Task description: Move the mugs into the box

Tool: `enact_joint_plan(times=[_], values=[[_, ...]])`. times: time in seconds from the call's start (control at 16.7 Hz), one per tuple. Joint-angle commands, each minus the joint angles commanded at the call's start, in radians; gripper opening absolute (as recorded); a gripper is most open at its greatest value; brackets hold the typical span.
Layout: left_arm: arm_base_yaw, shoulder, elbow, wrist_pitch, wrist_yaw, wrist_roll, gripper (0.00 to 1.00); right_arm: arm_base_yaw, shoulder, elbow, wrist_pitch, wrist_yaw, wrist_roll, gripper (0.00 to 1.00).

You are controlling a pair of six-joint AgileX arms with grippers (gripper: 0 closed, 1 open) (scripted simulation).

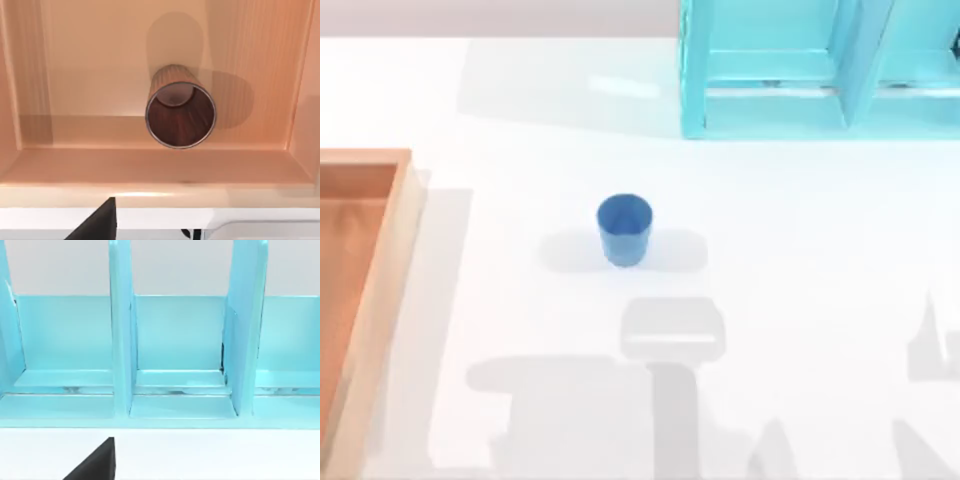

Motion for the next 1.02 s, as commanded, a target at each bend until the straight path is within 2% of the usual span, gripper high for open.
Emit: enact_joint_plan(times=[1.02], values=[[-0.748, 0.75, 0.724, 0.036, -0.077, -0.715, 1.0, 0.0, 0.0, 0.0, 0.0, 0.0, 0.0, 1.0]])
